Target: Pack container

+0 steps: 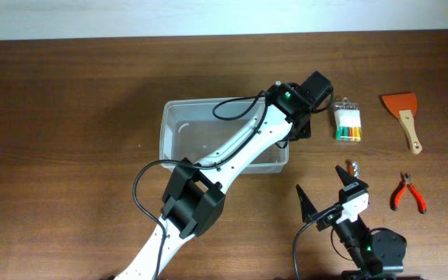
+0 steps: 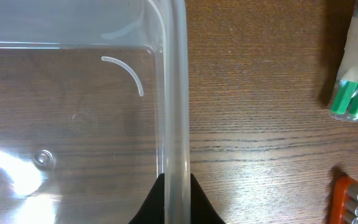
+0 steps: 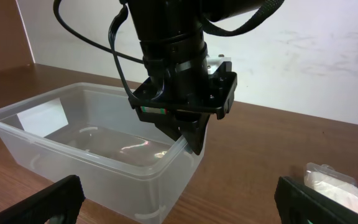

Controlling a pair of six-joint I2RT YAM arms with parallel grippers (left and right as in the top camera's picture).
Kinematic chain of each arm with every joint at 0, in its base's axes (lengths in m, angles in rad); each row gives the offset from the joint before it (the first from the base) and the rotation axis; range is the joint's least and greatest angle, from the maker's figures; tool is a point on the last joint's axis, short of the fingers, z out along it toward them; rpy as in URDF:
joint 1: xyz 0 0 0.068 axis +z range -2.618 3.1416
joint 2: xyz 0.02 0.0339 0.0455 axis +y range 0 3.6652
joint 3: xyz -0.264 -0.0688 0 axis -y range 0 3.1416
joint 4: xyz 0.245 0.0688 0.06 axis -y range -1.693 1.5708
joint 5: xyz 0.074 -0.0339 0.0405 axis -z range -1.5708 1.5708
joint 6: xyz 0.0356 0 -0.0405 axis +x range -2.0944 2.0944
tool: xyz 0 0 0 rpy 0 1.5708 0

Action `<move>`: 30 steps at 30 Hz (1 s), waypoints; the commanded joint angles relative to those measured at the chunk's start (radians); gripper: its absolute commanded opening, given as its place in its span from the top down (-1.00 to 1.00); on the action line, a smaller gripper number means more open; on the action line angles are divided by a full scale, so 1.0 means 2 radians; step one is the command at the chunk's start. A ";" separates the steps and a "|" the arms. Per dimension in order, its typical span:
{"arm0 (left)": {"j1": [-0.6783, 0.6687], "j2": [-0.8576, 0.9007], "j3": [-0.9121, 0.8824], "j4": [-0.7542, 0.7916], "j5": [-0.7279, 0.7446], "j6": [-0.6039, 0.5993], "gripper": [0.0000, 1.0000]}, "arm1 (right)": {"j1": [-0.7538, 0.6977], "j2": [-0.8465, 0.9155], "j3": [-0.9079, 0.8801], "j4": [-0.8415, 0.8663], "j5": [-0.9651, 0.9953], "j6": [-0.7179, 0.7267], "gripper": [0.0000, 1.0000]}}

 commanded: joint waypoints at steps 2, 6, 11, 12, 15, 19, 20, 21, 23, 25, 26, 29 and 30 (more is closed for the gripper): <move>-0.004 0.007 0.009 0.003 0.040 -0.027 0.96 | 0.003 -0.003 -0.002 -0.003 -0.010 0.004 -0.97; -0.004 0.007 0.009 0.002 0.041 -0.027 0.96 | 0.003 -0.003 -0.002 -0.003 -0.010 0.004 -0.97; -0.004 0.007 0.009 0.002 0.044 -0.027 0.96 | 0.003 -0.003 -0.002 -0.003 -0.010 0.004 -0.97; -0.004 0.007 0.009 0.002 0.044 -0.027 0.96 | 0.003 -0.003 -0.002 -0.003 -0.010 0.004 -0.97; -0.006 0.008 0.009 0.003 0.046 -0.036 0.96 | 0.003 -0.003 -0.002 -0.003 -0.010 0.004 -0.97; -0.012 0.009 0.009 0.005 0.043 -0.042 0.96 | 0.003 -0.003 -0.002 -0.003 -0.010 0.004 -0.97; -0.012 0.009 0.009 0.005 0.039 -0.042 0.96 | 0.003 -0.003 -0.002 -0.003 -0.010 0.004 -0.97; -0.012 0.009 0.009 0.006 0.036 -0.042 0.96 | 0.003 -0.003 -0.002 -0.003 -0.010 0.004 -0.97; -0.012 0.009 0.009 0.009 0.037 -0.042 0.96 | 0.003 -0.003 -0.002 -0.003 -0.010 0.004 -0.97; -0.012 0.009 0.009 0.012 0.037 -0.042 0.95 | 0.003 -0.003 -0.002 -0.003 -0.010 0.004 -0.97; -0.012 0.009 0.009 0.013 0.037 -0.042 0.95 | 0.003 -0.003 -0.002 -0.003 -0.010 0.004 -0.97; -0.012 0.009 0.009 0.012 0.037 -0.042 0.87 | 0.003 -0.003 -0.002 -0.003 -0.010 0.004 -0.97; -0.012 0.009 0.009 0.012 0.037 -0.042 0.86 | 0.003 -0.003 -0.002 -0.003 -0.010 0.004 -0.97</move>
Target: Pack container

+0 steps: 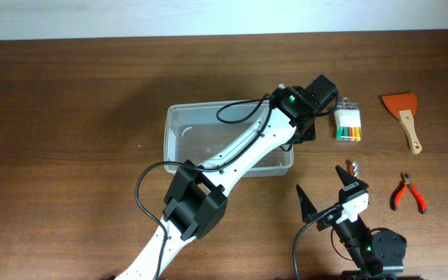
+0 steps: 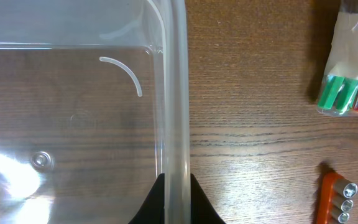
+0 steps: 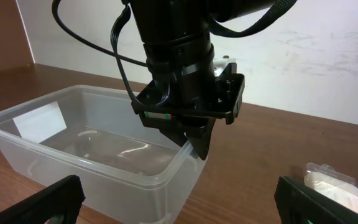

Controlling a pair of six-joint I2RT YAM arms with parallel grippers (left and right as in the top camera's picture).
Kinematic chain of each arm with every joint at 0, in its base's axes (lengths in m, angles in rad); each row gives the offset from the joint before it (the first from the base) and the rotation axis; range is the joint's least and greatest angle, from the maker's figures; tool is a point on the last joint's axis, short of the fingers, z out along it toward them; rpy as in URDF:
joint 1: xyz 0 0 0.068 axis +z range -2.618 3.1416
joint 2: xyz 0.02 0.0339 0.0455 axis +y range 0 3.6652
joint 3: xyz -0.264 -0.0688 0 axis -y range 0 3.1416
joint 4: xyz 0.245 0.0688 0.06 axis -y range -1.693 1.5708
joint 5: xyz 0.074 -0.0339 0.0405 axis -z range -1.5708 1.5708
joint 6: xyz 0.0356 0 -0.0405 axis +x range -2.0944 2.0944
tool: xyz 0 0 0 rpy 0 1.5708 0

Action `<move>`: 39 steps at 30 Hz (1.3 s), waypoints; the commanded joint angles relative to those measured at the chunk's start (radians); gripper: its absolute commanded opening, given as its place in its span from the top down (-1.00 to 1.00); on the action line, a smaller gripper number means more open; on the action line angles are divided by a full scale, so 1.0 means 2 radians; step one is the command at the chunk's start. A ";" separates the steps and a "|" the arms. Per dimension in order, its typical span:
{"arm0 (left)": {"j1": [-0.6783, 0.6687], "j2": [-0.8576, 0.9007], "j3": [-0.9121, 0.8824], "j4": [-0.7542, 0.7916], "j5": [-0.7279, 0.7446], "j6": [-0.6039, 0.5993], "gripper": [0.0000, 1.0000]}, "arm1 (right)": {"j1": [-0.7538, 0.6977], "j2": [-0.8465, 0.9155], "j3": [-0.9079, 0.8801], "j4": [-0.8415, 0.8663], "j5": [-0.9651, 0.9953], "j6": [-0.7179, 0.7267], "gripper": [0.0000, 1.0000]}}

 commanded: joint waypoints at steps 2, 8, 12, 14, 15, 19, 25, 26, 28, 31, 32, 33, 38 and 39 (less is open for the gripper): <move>-0.002 0.009 0.009 0.006 0.036 -0.024 0.72 | 0.003 -0.003 -0.002 -0.003 -0.010 0.004 -0.97; -0.002 0.009 0.009 0.006 0.036 -0.024 -0.27 | 0.003 -0.003 -0.002 -0.003 -0.010 0.004 -0.97; -0.002 0.009 0.009 0.005 0.032 -0.022 -0.29 | 0.003 -0.003 -0.002 -0.003 -0.010 0.004 -0.97; -0.002 0.009 0.009 0.005 0.028 -0.014 -0.30 | 0.003 -0.003 -0.002 -0.003 -0.010 0.004 -0.97; -0.002 0.009 0.009 0.006 0.028 -0.012 -0.30 | 0.003 -0.003 -0.002 -0.003 -0.010 0.003 -0.97; 0.002 0.009 0.012 0.007 0.024 -0.011 -0.30 | 0.003 -0.003 -0.002 -0.003 -0.010 0.003 -0.97; 0.026 0.009 0.054 0.007 0.017 0.033 -0.30 | 0.003 -0.003 -0.002 -0.003 -0.010 0.003 -0.97; 0.030 0.009 0.064 0.007 0.017 0.041 -0.30 | 0.003 -0.003 -0.002 -0.003 -0.010 0.003 -0.97; 0.036 0.009 0.080 0.007 0.015 0.044 -0.30 | 0.003 -0.003 -0.002 -0.003 -0.010 0.003 -0.97; 0.044 0.009 0.091 0.007 0.015 0.044 -0.30 | 0.003 -0.003 -0.002 -0.003 -0.010 0.004 -0.97; 0.046 0.009 0.091 0.007 0.015 0.044 -0.29 | 0.003 -0.003 -0.002 -0.003 -0.010 0.003 -0.97; 0.048 0.009 0.091 0.005 0.015 0.044 -0.29 | 0.003 -0.003 -0.002 -0.003 -0.010 0.003 -0.97; 0.051 0.009 0.091 -0.006 0.015 0.044 -0.24 | 0.003 -0.003 -0.002 -0.003 -0.010 0.003 -0.97; 0.051 0.009 0.091 -0.006 0.015 0.044 -0.24 | 0.003 -0.003 -0.002 -0.003 -0.010 0.004 -0.97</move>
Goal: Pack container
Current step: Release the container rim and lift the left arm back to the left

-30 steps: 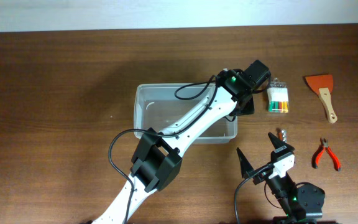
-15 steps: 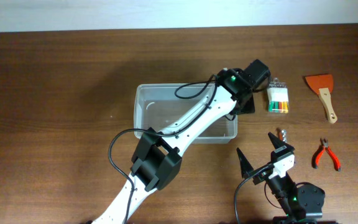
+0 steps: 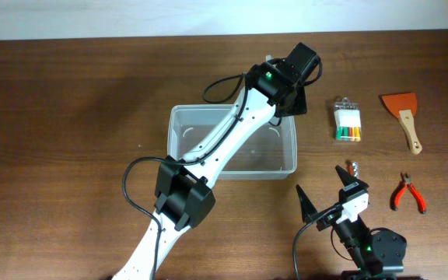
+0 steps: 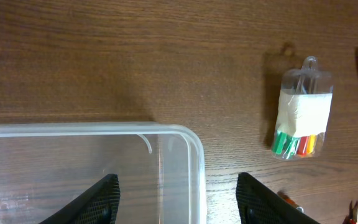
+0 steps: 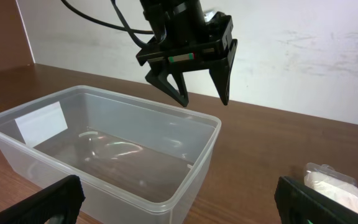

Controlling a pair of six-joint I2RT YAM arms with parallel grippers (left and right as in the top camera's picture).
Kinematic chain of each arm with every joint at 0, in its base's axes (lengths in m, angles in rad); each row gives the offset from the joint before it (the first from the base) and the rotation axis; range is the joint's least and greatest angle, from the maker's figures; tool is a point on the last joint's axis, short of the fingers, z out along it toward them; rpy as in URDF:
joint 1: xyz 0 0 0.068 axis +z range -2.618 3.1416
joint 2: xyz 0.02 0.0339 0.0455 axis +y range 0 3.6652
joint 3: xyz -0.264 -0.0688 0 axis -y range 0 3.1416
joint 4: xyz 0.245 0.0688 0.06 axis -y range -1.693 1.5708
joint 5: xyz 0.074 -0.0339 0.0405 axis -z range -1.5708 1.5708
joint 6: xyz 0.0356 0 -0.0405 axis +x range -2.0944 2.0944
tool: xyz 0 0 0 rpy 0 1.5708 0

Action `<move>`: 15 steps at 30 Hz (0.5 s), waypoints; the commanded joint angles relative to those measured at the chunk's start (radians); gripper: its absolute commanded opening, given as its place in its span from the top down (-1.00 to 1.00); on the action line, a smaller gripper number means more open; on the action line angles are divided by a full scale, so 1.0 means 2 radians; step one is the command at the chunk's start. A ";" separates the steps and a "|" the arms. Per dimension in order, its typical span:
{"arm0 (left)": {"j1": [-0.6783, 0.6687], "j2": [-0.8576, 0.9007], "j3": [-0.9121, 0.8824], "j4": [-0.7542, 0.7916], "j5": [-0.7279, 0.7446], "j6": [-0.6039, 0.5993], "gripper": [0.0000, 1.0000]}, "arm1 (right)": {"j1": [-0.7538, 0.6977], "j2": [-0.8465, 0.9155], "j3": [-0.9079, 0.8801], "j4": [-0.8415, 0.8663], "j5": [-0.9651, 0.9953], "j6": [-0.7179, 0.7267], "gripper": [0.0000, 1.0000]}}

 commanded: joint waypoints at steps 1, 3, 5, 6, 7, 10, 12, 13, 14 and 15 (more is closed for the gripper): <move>-0.001 0.004 0.008 -0.001 -0.009 0.009 -0.24 | 0.003 -0.003 -0.002 -0.004 -0.010 0.003 -0.97; 0.000 0.004 0.008 0.002 -0.022 0.011 -0.23 | 0.003 -0.003 -0.002 -0.004 -0.010 0.004 -0.97; 0.005 0.003 0.013 0.010 -0.027 0.036 -0.24 | 0.003 -0.003 -0.002 -0.004 -0.010 0.004 -0.97; 0.007 0.003 0.018 0.011 -0.028 0.048 -0.23 | 0.003 -0.003 -0.002 -0.004 -0.010 0.003 -0.97; 0.010 0.003 0.026 0.011 -0.028 0.058 -0.24 | 0.003 -0.003 -0.002 -0.004 -0.010 0.003 -0.97; 0.022 0.000 0.064 0.008 -0.021 0.093 -0.24 | 0.003 -0.003 -0.002 -0.004 -0.010 0.004 -0.97; 0.031 -0.005 0.098 0.001 -0.021 0.114 -0.27 | 0.003 -0.003 -0.002 -0.004 -0.010 0.003 -0.97; 0.035 -0.008 0.115 -0.003 -0.021 0.123 -0.32 | 0.003 -0.003 -0.002 -0.004 -0.010 0.003 -0.97; 0.040 -0.012 0.131 -0.008 -0.023 0.131 -0.35 | 0.003 -0.003 -0.002 -0.004 -0.010 0.003 -0.97; 0.046 -0.016 0.150 -0.015 -0.028 0.135 -0.36 | 0.003 -0.003 -0.002 -0.004 -0.010 0.003 -0.97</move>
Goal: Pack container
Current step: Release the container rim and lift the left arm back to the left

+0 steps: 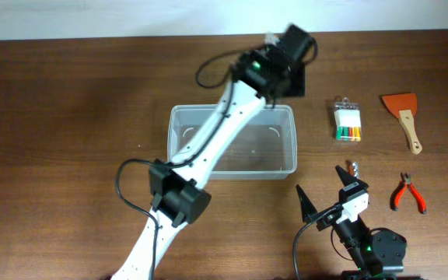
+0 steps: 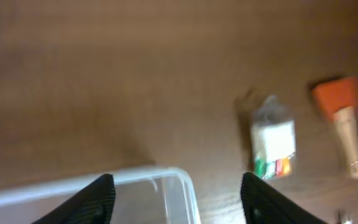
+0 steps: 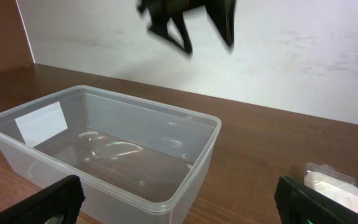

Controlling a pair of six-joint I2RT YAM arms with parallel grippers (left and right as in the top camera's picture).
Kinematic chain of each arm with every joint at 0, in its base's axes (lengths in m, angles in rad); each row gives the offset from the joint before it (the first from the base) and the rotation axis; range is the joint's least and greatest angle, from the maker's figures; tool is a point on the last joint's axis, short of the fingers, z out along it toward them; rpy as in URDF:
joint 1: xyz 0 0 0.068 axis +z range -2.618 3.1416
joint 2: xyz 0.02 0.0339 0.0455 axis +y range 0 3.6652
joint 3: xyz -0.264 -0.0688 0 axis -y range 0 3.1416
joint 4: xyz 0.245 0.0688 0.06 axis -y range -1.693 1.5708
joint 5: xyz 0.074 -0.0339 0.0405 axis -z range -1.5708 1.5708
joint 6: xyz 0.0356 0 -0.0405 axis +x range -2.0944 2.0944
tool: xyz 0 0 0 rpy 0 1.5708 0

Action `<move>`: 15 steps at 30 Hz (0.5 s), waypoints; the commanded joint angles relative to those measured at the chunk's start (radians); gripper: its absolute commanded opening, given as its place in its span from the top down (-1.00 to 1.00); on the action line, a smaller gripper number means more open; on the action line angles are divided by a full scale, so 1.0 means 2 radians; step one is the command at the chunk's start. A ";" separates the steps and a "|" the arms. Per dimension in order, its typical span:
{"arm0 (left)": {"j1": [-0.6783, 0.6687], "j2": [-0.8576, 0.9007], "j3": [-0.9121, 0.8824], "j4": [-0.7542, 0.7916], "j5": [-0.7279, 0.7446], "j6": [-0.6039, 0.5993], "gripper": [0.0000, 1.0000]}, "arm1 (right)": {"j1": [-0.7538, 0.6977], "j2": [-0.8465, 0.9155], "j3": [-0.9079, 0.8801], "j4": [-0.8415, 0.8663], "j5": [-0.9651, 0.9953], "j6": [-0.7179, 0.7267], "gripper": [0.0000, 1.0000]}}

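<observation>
A clear plastic container (image 1: 293,141) lies empty at mid-table; its far right corner (image 2: 174,176) shows in the left wrist view and its near right corner (image 3: 211,142) in the right wrist view. My left gripper (image 1: 288,82) hangs open high above the far right corner, blurred, holding nothing; from the right wrist it shows at the top (image 3: 204,28). My right gripper (image 1: 329,194) rests open near the front edge, right of the container. A pack of markers (image 1: 348,123) lies right of the container.
An orange scraper (image 1: 403,113) lies at the far right, red pliers (image 1: 407,193) nearer the front, and a small orange bit holder (image 1: 353,167) just beyond my right gripper. A white wall (image 3: 303,56) stands behind the table.
My left gripper, still open, has gone higher and further back from the container's far right corner. The container and my right arm have not moved.
My left gripper was shut on the container's right wall. A second later the container stood slightly further right, still gripped. Then the gripper was open above the far right corner, the container let go. Now it hangs higher and further back.
</observation>
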 commanded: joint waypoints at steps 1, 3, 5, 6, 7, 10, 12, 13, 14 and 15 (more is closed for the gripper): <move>0.024 -0.021 0.059 -0.017 -0.023 0.043 -0.37 | 0.003 -0.003 -0.002 -0.003 -0.010 0.004 -0.97; 0.040 -0.032 0.084 -0.033 -0.045 0.043 -0.37 | 0.003 -0.003 -0.002 -0.003 -0.010 0.004 -0.97; 0.059 -0.045 0.103 -0.054 -0.064 0.043 -0.38 | 0.003 -0.003 -0.002 -0.003 -0.010 0.004 -0.97; 0.072 -0.052 0.112 -0.069 -0.072 0.043 -0.38 | 0.003 -0.003 -0.002 -0.004 -0.010 0.004 -0.97; 0.081 -0.056 0.116 -0.079 -0.076 0.043 -0.39 | 0.003 -0.003 -0.002 -0.004 -0.010 0.004 -0.97; 0.119 -0.072 0.121 -0.118 -0.084 0.043 -0.51 | 0.003 -0.003 -0.002 -0.003 -0.010 0.004 -0.97; 0.146 -0.080 0.121 -0.146 -0.086 0.043 -0.58 | 0.003 -0.003 -0.002 -0.004 -0.010 0.004 -0.97; 0.159 -0.082 0.121 -0.159 -0.086 0.043 -0.63 | 0.003 -0.003 -0.002 -0.004 -0.011 0.004 -0.97; 0.175 -0.084 0.121 -0.173 -0.086 0.043 -0.66 | 0.003 -0.003 -0.002 -0.004 -0.012 0.004 -0.98; 0.189 -0.084 0.121 -0.184 -0.086 0.043 -0.69 | 0.003 -0.003 -0.002 -0.004 -0.012 0.009 -0.97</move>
